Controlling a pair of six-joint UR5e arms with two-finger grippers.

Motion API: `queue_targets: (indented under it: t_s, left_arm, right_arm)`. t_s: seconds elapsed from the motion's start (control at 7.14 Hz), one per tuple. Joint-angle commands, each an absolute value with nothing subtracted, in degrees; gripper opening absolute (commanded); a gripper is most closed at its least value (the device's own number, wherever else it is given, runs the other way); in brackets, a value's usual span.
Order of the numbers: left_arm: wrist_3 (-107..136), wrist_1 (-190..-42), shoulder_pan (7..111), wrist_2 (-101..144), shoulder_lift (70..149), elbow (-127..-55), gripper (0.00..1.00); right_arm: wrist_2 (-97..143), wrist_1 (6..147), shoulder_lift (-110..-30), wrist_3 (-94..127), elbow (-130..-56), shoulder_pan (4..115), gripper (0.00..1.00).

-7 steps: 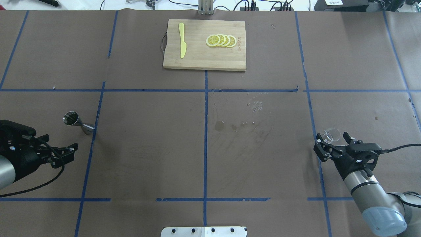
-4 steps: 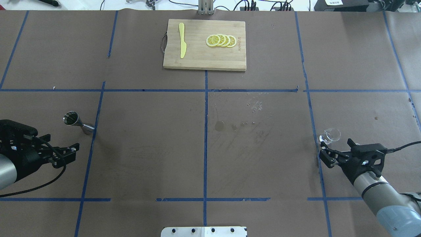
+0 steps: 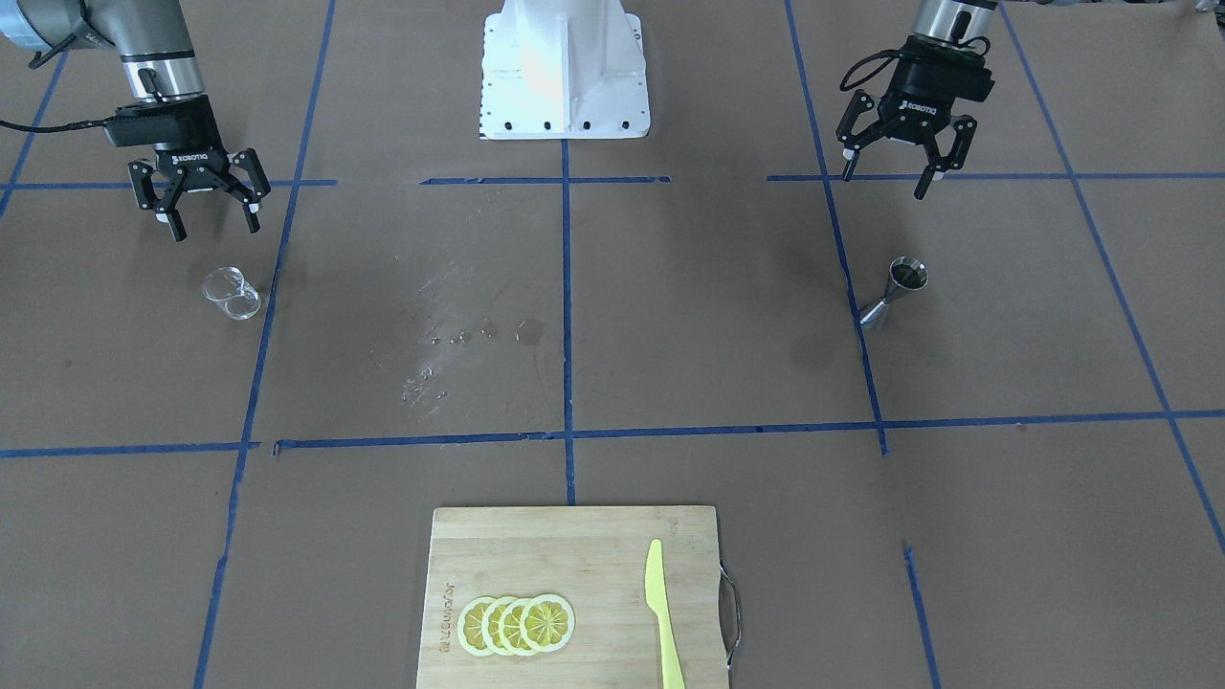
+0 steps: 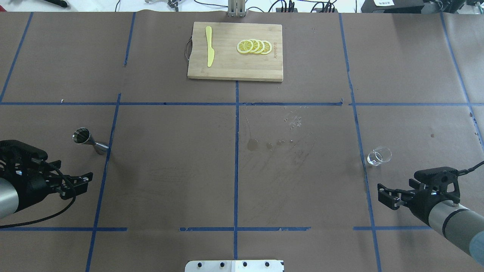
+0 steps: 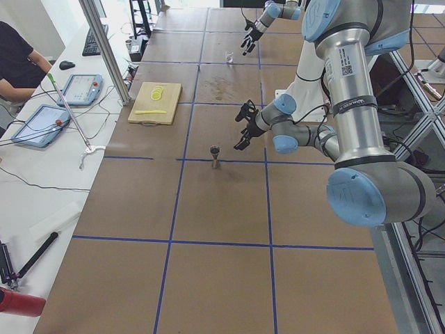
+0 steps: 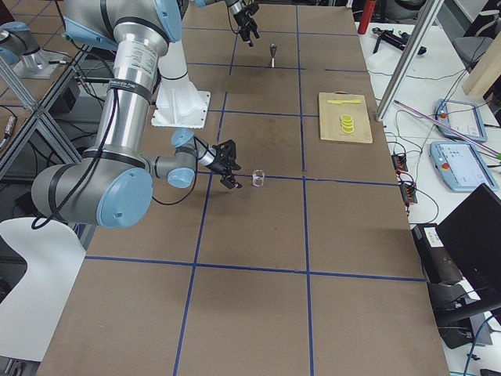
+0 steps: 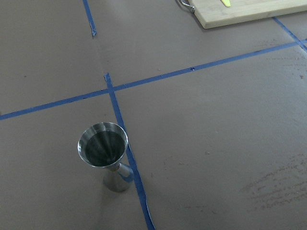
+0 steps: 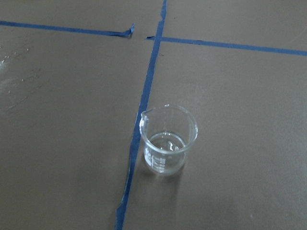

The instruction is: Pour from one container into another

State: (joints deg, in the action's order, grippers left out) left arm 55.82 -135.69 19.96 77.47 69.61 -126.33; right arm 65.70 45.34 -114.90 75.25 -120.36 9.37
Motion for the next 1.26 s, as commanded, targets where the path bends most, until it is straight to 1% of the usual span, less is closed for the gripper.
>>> queue_targets:
  t_s: [0.0,0.14,0.42,0.7,0.84,1.12]
  left_arm:
    - [50.3,-135.5,25.5,85.7,69.6,-126.4,1.0]
    - [48.6,-133.7,28.0,88.9,69.6,-126.6,1.0]
    - [45.8,-131.6,32.5,95.6,69.1,-129.0,1.0]
    - [45.7,-121.2,33.3,101.0,69.7,-136.6,1.0]
    - [45.6,-118.4,34.4,104.7,69.9,-138.8,1.0]
    - [36.3,-117.0,41.7,109.3,69.9,-139.0,1.0]
  right_arm:
    - [84.3,56.1,-114.6,73.5,-129.8,18.6,1.0]
    - [91.9,57.7,-114.8,68.8,-131.7,24.5,1.0]
    - [108.5,58.0,-115.1,64.6,-132.8,35.2,1.0]
    - [116.3,58.4,-117.9,58.5,-134.6,42.1,1.0]
    - [121.1,59.4,-117.9,53.1,-134.6,47.1,1.0]
    - [127.7,67.5,-117.3,38.9,-134.7,58.0,1.0]
